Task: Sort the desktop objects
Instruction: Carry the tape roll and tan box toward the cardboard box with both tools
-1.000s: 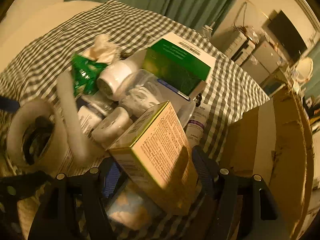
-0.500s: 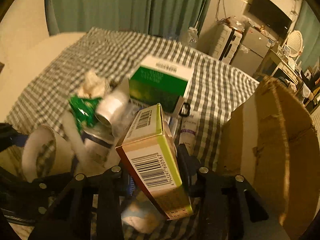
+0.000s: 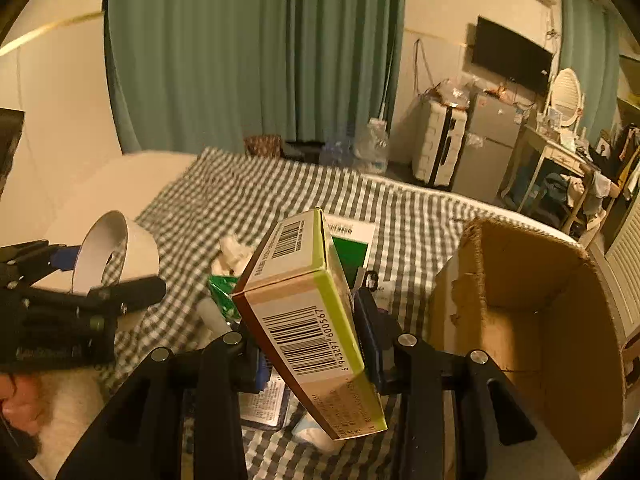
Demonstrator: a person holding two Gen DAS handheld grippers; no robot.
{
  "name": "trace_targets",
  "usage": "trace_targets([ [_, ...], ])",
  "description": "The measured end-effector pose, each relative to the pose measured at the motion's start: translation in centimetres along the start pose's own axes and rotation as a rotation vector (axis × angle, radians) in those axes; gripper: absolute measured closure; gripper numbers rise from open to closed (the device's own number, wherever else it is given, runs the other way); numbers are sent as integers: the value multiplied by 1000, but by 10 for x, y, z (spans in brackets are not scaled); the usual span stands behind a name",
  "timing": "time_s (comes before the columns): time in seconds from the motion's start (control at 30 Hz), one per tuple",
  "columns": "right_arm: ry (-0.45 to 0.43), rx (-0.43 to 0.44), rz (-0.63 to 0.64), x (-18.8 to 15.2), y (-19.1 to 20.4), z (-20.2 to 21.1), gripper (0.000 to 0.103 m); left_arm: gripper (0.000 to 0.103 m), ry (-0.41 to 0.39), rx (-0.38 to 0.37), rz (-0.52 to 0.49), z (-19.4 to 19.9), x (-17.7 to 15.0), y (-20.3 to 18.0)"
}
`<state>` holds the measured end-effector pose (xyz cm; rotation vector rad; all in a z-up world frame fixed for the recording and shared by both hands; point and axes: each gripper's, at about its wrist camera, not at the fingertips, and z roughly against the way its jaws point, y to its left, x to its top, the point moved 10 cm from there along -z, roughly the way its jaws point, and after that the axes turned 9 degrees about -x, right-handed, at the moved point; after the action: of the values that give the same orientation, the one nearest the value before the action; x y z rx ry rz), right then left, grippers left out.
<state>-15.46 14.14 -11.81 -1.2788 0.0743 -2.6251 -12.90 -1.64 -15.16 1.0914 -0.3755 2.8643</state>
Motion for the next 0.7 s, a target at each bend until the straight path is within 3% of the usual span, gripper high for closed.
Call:
trace_targets([
  [0.27,-121,30,-60,17,2,62,68,20,-209,63,-64,61,27,-4],
  [0.43,-154,26,-68,18,-2,81,68,20,-307,128,-52,87,35,7],
  [0.7,-218,39,-101,31,-19,105,67,20,-339,120,-59,101,37,-2],
])
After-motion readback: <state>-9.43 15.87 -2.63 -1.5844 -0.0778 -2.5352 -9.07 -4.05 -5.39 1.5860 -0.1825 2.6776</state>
